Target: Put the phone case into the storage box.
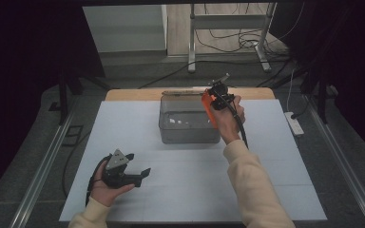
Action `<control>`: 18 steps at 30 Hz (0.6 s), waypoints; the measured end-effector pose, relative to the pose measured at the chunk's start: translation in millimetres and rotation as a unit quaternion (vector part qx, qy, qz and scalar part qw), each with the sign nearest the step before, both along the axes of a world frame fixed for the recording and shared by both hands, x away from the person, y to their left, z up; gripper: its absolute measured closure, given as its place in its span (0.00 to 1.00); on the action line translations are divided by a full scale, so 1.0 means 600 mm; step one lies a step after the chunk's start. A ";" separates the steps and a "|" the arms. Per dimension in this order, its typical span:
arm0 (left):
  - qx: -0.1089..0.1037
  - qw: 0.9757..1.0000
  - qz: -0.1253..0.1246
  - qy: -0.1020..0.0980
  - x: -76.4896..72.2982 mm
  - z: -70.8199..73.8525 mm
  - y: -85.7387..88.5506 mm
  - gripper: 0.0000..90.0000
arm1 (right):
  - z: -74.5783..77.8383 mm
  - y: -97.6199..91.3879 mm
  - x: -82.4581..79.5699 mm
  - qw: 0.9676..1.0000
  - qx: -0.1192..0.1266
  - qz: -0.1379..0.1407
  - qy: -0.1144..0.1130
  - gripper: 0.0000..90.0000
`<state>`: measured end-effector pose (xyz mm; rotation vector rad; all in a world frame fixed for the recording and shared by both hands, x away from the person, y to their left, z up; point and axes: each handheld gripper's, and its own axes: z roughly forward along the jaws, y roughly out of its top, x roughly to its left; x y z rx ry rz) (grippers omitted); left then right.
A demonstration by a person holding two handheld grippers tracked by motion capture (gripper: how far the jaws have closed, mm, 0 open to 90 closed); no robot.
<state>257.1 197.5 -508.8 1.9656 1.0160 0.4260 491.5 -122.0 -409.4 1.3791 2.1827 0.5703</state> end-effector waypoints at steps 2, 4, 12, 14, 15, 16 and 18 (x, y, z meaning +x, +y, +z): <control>-0.001 1.000 0.000 0.001 0.000 0.000 0.000 0.16 | -0.001 0.001 0.001 1.000 -0.001 0.000 0.001 0.89; 0.000 1.000 -0.001 0.001 0.000 0.000 0.000 0.16 | -0.002 0.002 0.001 1.000 -0.001 -0.001 0.001 0.89; -0.001 1.000 -0.001 0.001 0.000 0.000 -0.001 0.16 | -0.005 0.005 0.002 1.000 -0.006 -0.001 0.004 0.89; -0.001 1.000 -0.001 0.001 0.000 0.000 -0.001 0.16 | -0.007 0.005 0.003 1.000 -0.005 -0.002 0.002 0.89; -0.001 1.000 -0.001 0.001 0.000 0.001 0.000 0.16 | -0.007 0.005 0.003 1.000 -0.005 -0.002 0.003 0.89; -0.001 1.000 -0.001 0.000 0.000 0.001 0.000 0.16 | -0.008 0.005 0.003 1.000 -0.004 -0.001 0.004 0.89; -0.001 1.000 -0.001 0.000 0.000 0.000 0.000 0.16 | -0.008 0.005 0.004 1.000 -0.003 -0.002 0.004 0.89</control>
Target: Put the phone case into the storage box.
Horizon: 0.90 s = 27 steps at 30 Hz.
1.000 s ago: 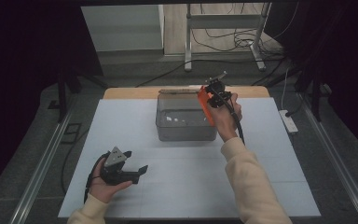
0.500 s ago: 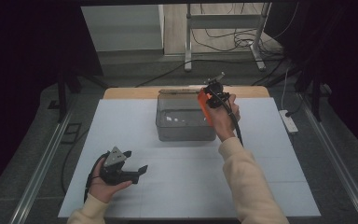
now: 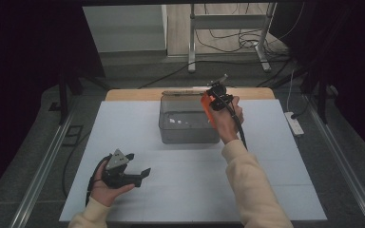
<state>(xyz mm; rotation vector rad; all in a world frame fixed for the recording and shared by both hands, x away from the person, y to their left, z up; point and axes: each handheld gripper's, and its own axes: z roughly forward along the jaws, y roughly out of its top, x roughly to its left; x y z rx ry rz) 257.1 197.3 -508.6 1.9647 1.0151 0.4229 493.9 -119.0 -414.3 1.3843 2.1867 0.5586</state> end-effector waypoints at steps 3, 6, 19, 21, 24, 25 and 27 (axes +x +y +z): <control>0.001 1.000 0.000 0.000 0.000 0.000 0.000 0.16 | -0.001 0.000 0.001 1.000 0.001 -0.001 0.001 0.89; 0.000 1.000 0.000 0.000 0.000 0.000 0.000 0.16 | -0.001 0.000 0.001 1.000 -0.001 -0.002 0.001 0.89; 0.000 1.000 -0.001 0.000 0.000 0.000 -0.001 0.16 | -0.008 0.005 0.002 1.000 -0.011 -0.008 0.009 0.89; 0.000 1.000 -0.001 0.000 0.000 0.000 -0.001 0.16 | -0.008 0.005 0.002 1.000 -0.011 -0.007 0.010 0.89; 0.000 1.000 -0.001 0.001 0.000 0.000 -0.001 0.16 | -0.009 0.004 0.002 1.000 -0.011 -0.007 0.012 0.89; 0.000 1.000 -0.001 0.000 0.000 0.000 -0.001 0.16 | -0.010 0.004 0.003 1.000 -0.010 -0.007 0.012 0.89; 0.000 1.000 -0.001 0.000 0.000 0.000 -0.001 0.16 | -0.011 0.004 0.003 1.000 -0.011 -0.009 0.014 0.89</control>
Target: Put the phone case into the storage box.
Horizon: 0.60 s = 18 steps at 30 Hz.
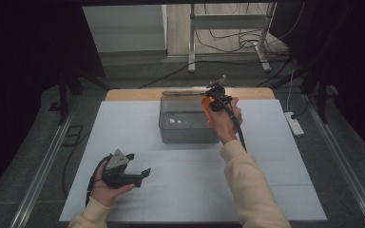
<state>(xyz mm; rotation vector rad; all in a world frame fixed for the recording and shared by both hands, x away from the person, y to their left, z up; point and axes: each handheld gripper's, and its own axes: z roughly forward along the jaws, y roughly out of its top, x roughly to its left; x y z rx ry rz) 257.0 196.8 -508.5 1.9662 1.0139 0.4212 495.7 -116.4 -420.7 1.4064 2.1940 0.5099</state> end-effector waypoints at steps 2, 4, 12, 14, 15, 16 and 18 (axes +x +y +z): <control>0.000 1.000 0.000 0.000 0.000 0.000 0.000 0.16 | -0.001 0.000 0.000 1.000 0.000 0.000 0.001 0.89; 0.000 1.000 0.000 0.000 0.000 0.000 0.000 0.16 | -0.002 0.000 0.000 1.000 0.001 0.000 0.002 0.89; 0.000 1.000 0.000 0.000 0.000 0.000 0.000 0.15 | -0.006 0.001 0.002 1.000 -0.001 -0.001 0.006 0.89; 0.000 1.000 0.000 -0.001 0.000 0.000 0.000 0.16 | -0.007 0.002 0.002 1.000 -0.003 -0.002 0.006 0.89; 0.000 1.000 0.000 0.000 0.000 0.000 0.000 0.16 | -0.007 0.002 0.002 1.000 -0.003 -0.002 0.006 0.89; 0.000 1.000 0.000 0.000 0.000 0.000 0.000 0.16 | -0.007 0.002 0.002 1.000 -0.004 -0.001 0.007 0.89; 0.000 1.000 0.000 0.000 0.000 0.000 0.000 0.16 | -0.008 0.002 0.002 1.000 -0.005 -0.001 0.009 0.89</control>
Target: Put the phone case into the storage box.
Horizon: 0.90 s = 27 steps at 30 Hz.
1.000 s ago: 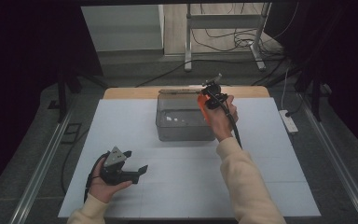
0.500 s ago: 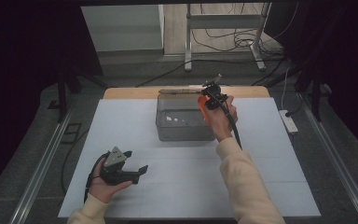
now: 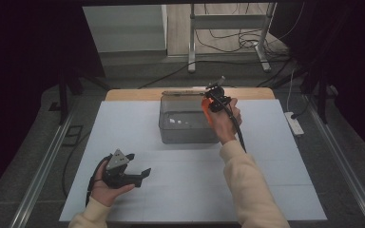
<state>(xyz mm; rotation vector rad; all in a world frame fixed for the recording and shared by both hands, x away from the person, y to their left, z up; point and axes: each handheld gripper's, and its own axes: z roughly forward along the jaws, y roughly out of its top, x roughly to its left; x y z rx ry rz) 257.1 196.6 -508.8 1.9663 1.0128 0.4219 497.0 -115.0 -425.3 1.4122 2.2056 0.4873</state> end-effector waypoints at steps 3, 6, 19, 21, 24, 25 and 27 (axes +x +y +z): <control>0.000 1.000 0.000 0.000 0.000 0.000 0.000 0.16 | -0.001 0.000 0.000 1.000 -0.001 -0.002 0.000 0.89; 0.000 1.000 0.000 0.000 0.000 0.000 0.000 0.16 | -0.003 0.001 0.001 1.000 -0.001 -0.001 0.001 0.89; 0.000 1.000 0.000 0.000 0.000 0.000 0.001 0.16 | -0.010 0.004 0.001 1.000 -0.014 -0.004 0.006 0.89; 0.001 1.000 0.000 0.000 0.000 0.000 0.001 0.16 | -0.010 0.004 0.001 1.000 -0.014 -0.003 0.006 0.89; 0.000 1.000 0.000 0.000 0.000 0.000 0.001 0.16 | -0.012 0.004 0.001 1.000 -0.013 -0.002 0.005 0.89; 0.001 1.000 0.000 0.000 0.000 0.000 0.000 0.16 | -0.012 0.004 0.001 1.000 -0.011 -0.003 0.004 0.89; 0.001 1.000 0.000 0.000 0.000 0.000 0.000 0.16 | -0.013 0.003 0.001 1.000 -0.012 -0.002 0.005 0.89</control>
